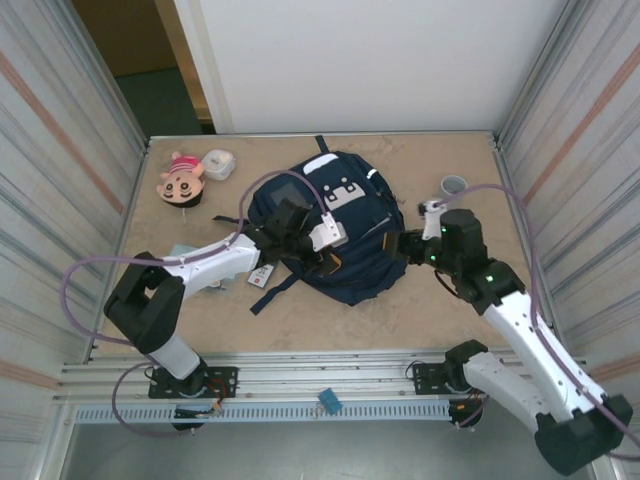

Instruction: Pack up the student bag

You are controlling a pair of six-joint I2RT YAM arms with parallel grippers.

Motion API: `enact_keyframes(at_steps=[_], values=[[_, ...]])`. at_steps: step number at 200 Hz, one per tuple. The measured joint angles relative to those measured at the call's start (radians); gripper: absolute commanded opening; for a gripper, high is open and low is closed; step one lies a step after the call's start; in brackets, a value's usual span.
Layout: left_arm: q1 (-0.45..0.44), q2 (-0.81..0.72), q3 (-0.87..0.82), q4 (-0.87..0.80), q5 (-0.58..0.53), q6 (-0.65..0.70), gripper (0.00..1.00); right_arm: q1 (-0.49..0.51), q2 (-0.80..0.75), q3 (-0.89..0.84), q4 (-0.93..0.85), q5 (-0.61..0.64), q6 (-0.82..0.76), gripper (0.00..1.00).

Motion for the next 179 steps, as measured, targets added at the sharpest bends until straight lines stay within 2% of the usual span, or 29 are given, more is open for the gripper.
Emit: enact_keyframes(at_steps=[22, 59, 85, 123, 140, 156, 171, 179], values=[[0.031, -0.095, -0.024, 0.028, 0.004, -0.054, 0.63, 0.146, 0.100, 0.051, -0.063, 0.024, -0.209, 0.75], [0.180, -0.326, -0.126, 0.107, 0.003, -0.195, 0.64, 0.360, 0.262, 0.094, -0.111, 0.069, -0.534, 0.78], [0.256, -0.440, -0.215, 0.126, -0.012, -0.275, 0.65, 0.414, 0.394, 0.094, -0.116, 0.075, -0.680, 0.79], [0.298, -0.504, -0.310, 0.092, -0.063, -0.382, 0.65, 0.425, 0.555, 0.090, -0.064, 0.091, -0.793, 0.75], [0.302, -0.525, -0.353, 0.092, -0.086, -0.432, 0.65, 0.425, 0.589, 0.067, -0.008, 0.112, -0.825, 0.64], [0.307, -0.538, -0.381, 0.092, -0.098, -0.470, 0.61, 0.425, 0.609, 0.045, 0.036, 0.149, -0.849, 0.40], [0.313, -0.541, -0.393, 0.092, -0.107, -0.502, 0.55, 0.426, 0.610, 0.043, 0.053, 0.180, -0.868, 0.08], [0.317, -0.541, -0.396, 0.093, -0.111, -0.516, 0.54, 0.431, 0.602, 0.045, 0.048, 0.192, -0.873, 0.00]])
